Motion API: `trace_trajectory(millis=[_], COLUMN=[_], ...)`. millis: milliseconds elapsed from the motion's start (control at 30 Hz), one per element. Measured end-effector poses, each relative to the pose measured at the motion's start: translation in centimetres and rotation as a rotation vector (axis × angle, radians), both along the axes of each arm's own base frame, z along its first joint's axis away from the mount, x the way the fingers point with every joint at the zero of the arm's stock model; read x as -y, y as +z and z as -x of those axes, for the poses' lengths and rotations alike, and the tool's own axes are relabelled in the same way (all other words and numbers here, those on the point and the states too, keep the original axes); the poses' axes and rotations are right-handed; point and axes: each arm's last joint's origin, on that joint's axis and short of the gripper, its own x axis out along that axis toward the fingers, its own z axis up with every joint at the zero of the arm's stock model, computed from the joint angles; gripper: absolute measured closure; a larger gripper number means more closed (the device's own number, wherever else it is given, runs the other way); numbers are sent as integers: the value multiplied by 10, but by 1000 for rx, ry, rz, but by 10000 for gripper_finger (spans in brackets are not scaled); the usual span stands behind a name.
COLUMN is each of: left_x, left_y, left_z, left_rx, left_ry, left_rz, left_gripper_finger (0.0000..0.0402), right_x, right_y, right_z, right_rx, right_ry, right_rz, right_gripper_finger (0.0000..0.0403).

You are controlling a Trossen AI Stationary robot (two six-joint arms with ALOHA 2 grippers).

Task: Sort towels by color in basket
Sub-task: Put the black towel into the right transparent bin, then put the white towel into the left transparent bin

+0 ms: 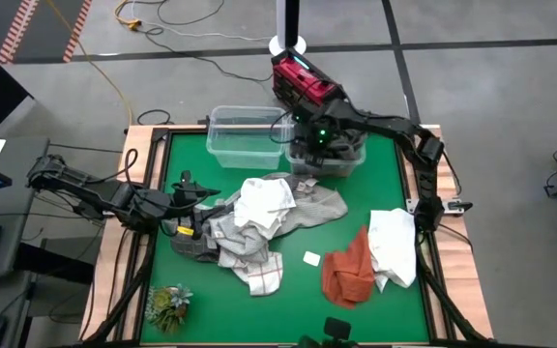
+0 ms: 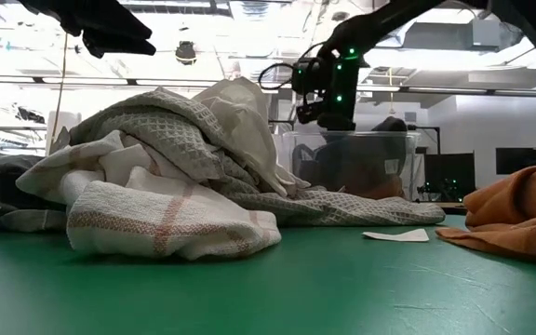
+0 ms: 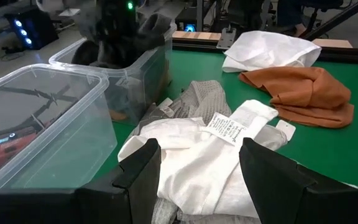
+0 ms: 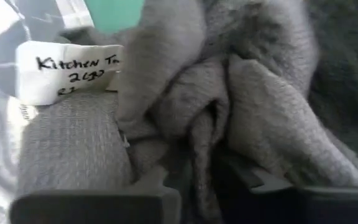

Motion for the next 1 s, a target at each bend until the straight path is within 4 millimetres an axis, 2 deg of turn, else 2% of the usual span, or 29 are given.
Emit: trace_trajectory(millis=[333,433,533,700,833,1000], left_x=[0,0,1,6,11,10], left_y=[0,-1,-5,-20,-24,-24], left_z=[0,0,-7,-28,-42,-61], left_rx=[-4,-3,-24,-107,-99,-120], left_ry=[0,-17,-48,-121,-174,-181], left_rz=[1,23,61,105,112,91], left_gripper_finger=[193,193,193,193,193,193], right_x=[-16,-24,-41,-82,-117,-165], right_y=[82,95,96,100,80,63], right_z=[24,32,26,20,24,35], right_rx=[154,195,222,389,450,616], right_ry=[-59,-57,-20,73,99,130], right_rz=[50,31,-14,21,5,48], right_gripper_finger=[171,146,139,139,139,138])
